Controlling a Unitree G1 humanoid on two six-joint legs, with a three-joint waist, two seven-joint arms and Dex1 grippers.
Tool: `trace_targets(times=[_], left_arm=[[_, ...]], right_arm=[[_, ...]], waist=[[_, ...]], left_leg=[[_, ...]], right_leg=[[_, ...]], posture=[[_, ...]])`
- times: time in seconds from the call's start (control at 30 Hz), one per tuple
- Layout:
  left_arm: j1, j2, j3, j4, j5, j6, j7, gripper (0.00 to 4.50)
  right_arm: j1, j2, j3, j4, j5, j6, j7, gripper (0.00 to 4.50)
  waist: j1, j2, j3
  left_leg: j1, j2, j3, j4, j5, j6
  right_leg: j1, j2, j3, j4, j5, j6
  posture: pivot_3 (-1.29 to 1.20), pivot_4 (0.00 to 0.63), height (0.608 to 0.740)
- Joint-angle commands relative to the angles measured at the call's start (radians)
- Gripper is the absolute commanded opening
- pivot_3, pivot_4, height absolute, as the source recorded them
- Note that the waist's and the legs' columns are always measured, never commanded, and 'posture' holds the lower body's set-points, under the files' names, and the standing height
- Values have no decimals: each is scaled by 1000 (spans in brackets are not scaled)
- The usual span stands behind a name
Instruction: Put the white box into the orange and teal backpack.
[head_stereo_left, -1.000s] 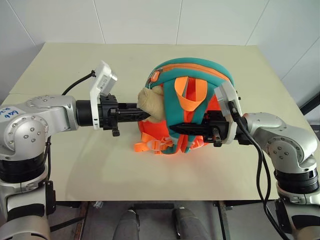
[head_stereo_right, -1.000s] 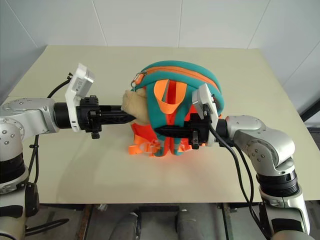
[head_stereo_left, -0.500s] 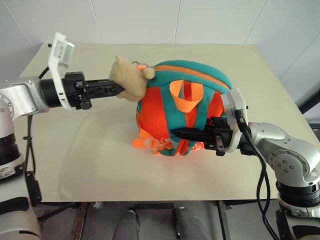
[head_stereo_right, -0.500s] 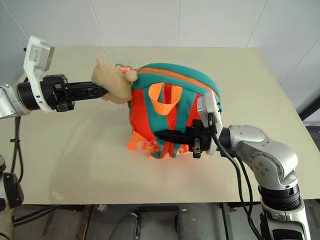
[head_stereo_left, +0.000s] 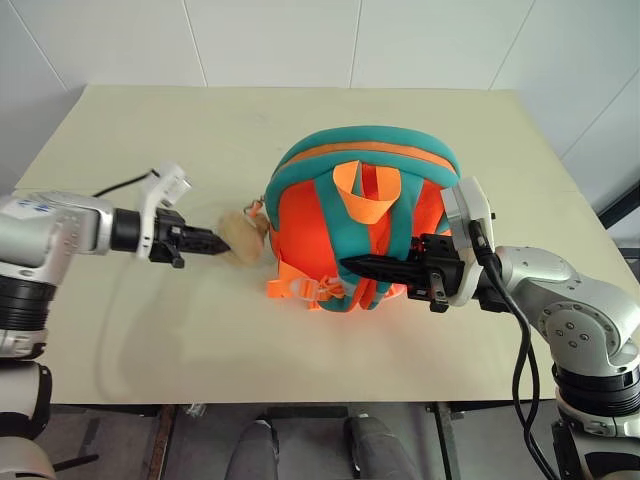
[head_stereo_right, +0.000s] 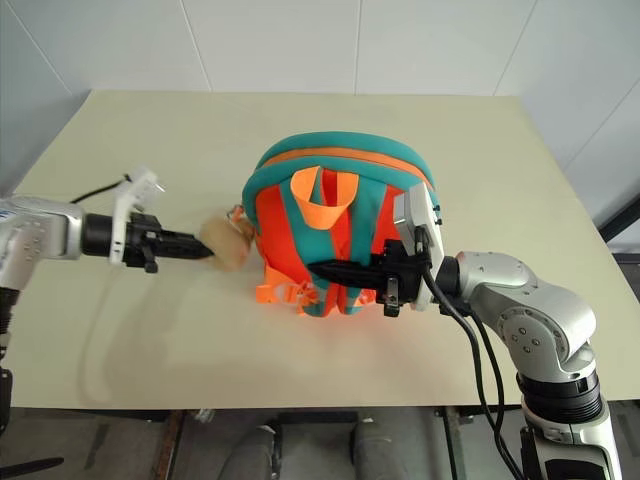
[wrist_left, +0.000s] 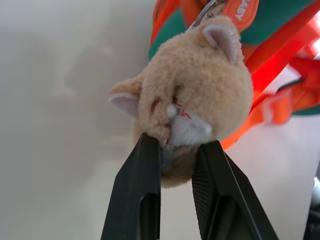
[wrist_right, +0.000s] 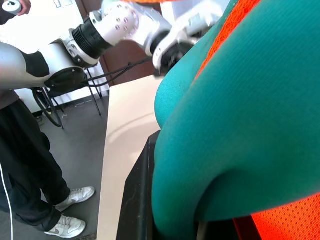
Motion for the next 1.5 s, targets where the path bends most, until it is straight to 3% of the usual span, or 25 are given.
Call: trace_targets(times=[0.03, 0.23, 0.53, 0.63, 0.87, 0.97, 1.0, 1.27, 1.5], left_arm=[[-25, -31, -93, 51, 129, -72, -26, 490], [-10, -97, -106, 100, 206, -179, -54, 480], [85, -150, 143, 48, 125, -220, -22, 472], [149, -113, 207, 9, 114, -256, -44, 1429], [266, -65, 381, -28, 71, -300, -57, 3666], [330, -50, 457, -25, 76, -376, -67, 4500], [345, -44, 475, -16, 76, -395, -76, 4500], [378, -56, 633, 138, 31, -658, -200, 4500], [301, -100, 691, 245, -33, -826, -318, 4500]], right_arm=[[-9, -3, -13, -24, 14, -15, 1, 0], [-10, -10, -12, -27, 12, -9, -1, 0], [-11, -89, -20, -38, -4, 17, 7, 0], [-9, -217, 2, -41, -10, 90, 64, 944], [-3, -339, -54, -37, -16, 95, 103, 3297], [66, -470, -110, -16, -67, 83, 162, 4310], [92, -507, -127, 0, -92, 68, 181, 4455], [295, -696, -309, 213, -312, -85, 316, 4455], [230, -590, -386, 367, -298, -154, 287, 4455]], waist=[[0, 0, 0], [1, 0, 0], [4, 0, 0], [4, 0, 0], [-1, 0, 0], [3, 0, 0], [6, 0, 0], [20, 0, 0], [18, 0, 0]], left_leg=[[0, 0, 0, 0, 0, 0], [0, 0, 0, 0, 0, 0], [0, 0, 0, 2, 0, 0], [0, 0, 0, 2, 0, 0], [0, 0, 0, 1, 0, 0], [0, 0, 0, 1, 0, 1], [0, 0, 1, 1, 0, 1], [0, 0, 3, 1, -1, 1], [2, 1, 5, 1, -1, 1]], right_leg=[[0, 0, 0, 0, 0, 0], [0, 0, 0, 0, 0, 0], [1, 0, 0, 1, 0, 0], [1, -1, 0, 1, 0, 0], [0, -1, 0, 1, 0, 0], [0, -1, 0, 0, 0, 0], [0, -2, 0, -1, 0, 0], [0, -3, 0, -2, 0, -1], [1, -2, 0, -1, 0, -2]], posture=[[0, 150, 740], [0, 150, 740], [0, 150, 740], [0, 150, 740], [0, 150, 740], [0, 150, 740], [0, 150, 740], [0, 150, 740], [0, 150, 740]])
